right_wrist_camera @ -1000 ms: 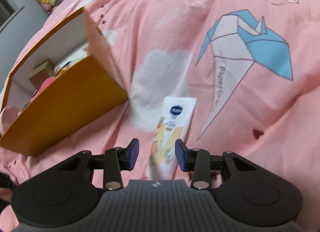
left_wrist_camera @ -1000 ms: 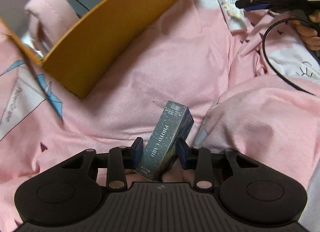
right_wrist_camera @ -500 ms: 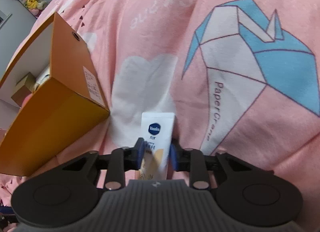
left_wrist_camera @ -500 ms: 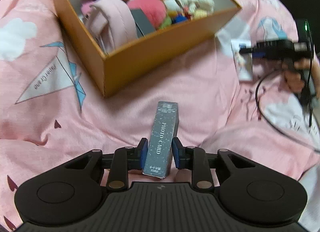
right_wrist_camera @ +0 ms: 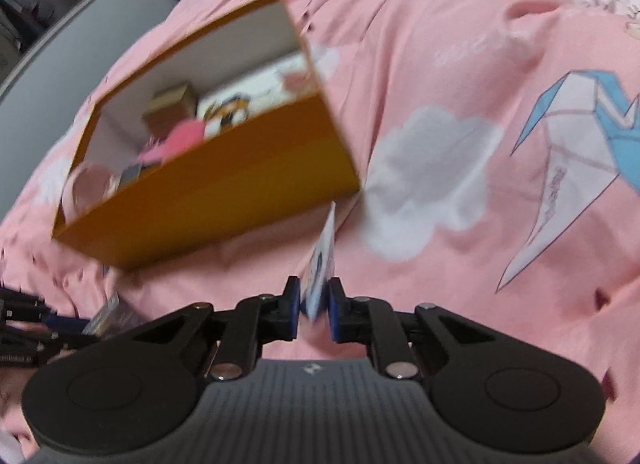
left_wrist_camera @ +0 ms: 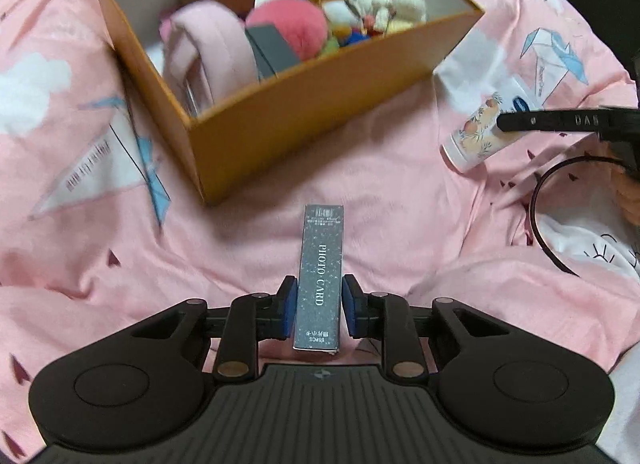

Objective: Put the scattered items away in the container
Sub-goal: 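Carry the photo card box with left tool while right tool carries the lotion tube over the box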

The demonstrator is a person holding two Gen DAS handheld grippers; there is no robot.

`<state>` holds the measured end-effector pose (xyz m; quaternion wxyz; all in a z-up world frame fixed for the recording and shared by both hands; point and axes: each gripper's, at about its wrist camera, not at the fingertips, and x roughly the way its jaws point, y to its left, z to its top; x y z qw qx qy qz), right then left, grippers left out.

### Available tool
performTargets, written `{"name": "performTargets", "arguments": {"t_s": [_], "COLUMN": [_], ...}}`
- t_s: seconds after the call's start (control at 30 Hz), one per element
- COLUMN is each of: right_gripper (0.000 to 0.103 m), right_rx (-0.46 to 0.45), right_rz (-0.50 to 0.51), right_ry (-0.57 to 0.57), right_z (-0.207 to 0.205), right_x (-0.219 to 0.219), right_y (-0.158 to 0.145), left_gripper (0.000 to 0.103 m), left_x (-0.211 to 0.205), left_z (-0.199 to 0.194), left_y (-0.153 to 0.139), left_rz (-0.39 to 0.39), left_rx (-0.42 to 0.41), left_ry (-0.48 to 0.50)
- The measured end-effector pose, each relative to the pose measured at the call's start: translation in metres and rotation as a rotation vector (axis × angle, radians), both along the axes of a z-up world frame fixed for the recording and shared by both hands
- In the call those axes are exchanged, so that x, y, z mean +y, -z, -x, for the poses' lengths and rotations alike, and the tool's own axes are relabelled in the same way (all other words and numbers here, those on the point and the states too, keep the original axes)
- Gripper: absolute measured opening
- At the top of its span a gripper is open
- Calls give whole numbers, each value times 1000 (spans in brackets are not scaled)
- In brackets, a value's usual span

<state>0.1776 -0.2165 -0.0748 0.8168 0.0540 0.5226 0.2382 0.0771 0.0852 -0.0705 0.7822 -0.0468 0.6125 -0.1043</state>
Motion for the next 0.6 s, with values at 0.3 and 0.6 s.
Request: {"name": "performTargets", "arguments": {"t_s": [0.3, 0.6], "right_gripper": [17, 13], "right_rx": [-7, -43], "right_rz": [41, -17], "right_ry": [8, 6], "right_z": [1, 4], "right_x": [3, 1], "right_y": [5, -15], "left_gripper": [30, 26], "left_x": [-2, -1], "left_z": [-5, 3], "left_y": [10, -9], "left_rz": [-7, 24], "left_rx": [-1, -75], "left_ry": [-33, -59]}}
